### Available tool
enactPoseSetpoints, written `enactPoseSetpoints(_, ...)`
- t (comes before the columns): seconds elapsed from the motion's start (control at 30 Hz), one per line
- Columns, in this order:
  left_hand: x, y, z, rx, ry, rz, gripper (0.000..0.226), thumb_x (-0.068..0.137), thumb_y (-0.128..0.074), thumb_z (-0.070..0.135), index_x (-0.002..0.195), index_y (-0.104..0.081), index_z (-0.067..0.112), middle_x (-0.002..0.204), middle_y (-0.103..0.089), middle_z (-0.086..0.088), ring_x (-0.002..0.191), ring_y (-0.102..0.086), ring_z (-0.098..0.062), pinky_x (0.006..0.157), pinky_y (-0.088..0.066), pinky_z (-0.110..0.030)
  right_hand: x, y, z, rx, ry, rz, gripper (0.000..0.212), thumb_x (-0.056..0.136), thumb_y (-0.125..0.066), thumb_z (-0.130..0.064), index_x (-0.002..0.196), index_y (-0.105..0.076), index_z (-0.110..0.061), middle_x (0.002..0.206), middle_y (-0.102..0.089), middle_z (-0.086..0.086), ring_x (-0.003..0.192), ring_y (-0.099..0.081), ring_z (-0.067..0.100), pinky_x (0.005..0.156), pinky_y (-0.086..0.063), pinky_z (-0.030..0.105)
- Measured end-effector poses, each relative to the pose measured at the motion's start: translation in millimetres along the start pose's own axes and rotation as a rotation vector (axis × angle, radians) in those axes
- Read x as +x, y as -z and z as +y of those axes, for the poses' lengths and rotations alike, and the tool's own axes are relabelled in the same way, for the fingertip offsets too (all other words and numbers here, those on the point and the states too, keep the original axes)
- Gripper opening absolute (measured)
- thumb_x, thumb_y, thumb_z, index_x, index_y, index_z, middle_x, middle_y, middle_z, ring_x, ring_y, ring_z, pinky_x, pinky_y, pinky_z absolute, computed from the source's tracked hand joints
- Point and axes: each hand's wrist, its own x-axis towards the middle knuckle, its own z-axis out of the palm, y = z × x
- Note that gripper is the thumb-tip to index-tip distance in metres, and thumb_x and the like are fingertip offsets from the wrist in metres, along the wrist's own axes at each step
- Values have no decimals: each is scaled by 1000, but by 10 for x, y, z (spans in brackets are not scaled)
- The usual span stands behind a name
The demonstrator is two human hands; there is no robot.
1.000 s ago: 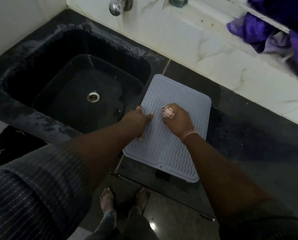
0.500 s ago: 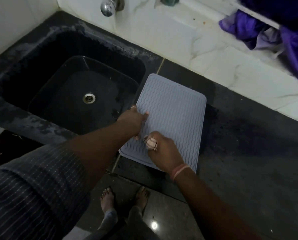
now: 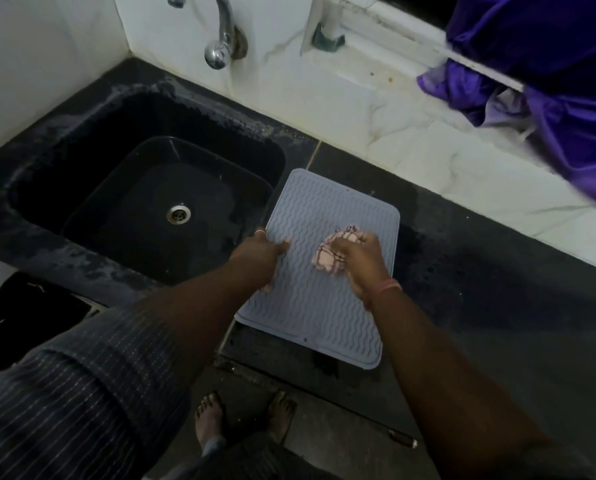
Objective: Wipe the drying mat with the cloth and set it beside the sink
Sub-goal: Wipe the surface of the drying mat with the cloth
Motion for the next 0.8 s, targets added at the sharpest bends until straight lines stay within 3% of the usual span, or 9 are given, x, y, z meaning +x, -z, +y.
enactPoseSetpoints(0.17, 54, -17, -7, -1, 15, -10, 116, 74, -90, 26, 161, -17, 44, 160, -14, -17, 147, -30, -42, 113, -43, -55, 82, -282, -56, -287, 316, 113, 46, 86, -75, -4, 116, -43, -16, 103, -57, -10, 91, -59, -2, 74, -46, 9)
enactPoseSetpoints(0.27, 78, -27, 13, 32, 15, -6, 115, 74, -90, 28, 161, -17, 44, 157, -18, -18, 144, -34, -43, 112, -45, -55, 6, -444, 249, -477, 427, 35, 37, 94, -68, -9, 118, -41, -17, 107, -58, -9, 95, -60, 0, 89, -53, 22)
enactPoseSetpoints(0.37, 89, -22, 9, 44, 14, -4, 117, 73, -91, 27, 161, -17, 45, 157, -19, -19, 144, -34, -44, 112, -45, -56, -62, -491, 429, -607, 520, 51, 33, 96, -62, -10, 125, -45, -14, 125, -63, 6, 114, -63, 19, 100, -53, 35)
enactPoseSetpoints(0.47, 94, -10, 1, 45, 11, -12, 118, 72, -92, 26, 161, -17, 45, 155, -21, -18, 144, -33, -44, 111, -45, -56, -75, -447, 388, -693, 504, 31, 28, 95, -60, -8, 117, -44, -16, 116, -66, 8, 106, -66, 24, 89, -56, 36)
enactPoseSetpoints(0.6, 131, -3, -2, 40, 5, -5, 117, 71, -93, 26, 161, -21, 45, 152, -25, -17, 142, -36, -45, 109, -47, -56, -338, -356, 461, -768, 560, -72, 20, 99, -61, -25, 103, -42, -26, 96, -63, -3, 87, -65, 18, 73, -54, 34)
enactPoseSetpoints(0.8, 134, 1, -4, 89, -16, 1, 110, 80, -86, 36, 162, -14, 41, 152, -22, -20, 141, -37, -43, 111, -46, -51, -855, -213, 657, -861, 536, -180, 23, 98, -66, -25, 109, -47, -19, 91, -58, -9, 79, -58, 7, 67, -39, 19)
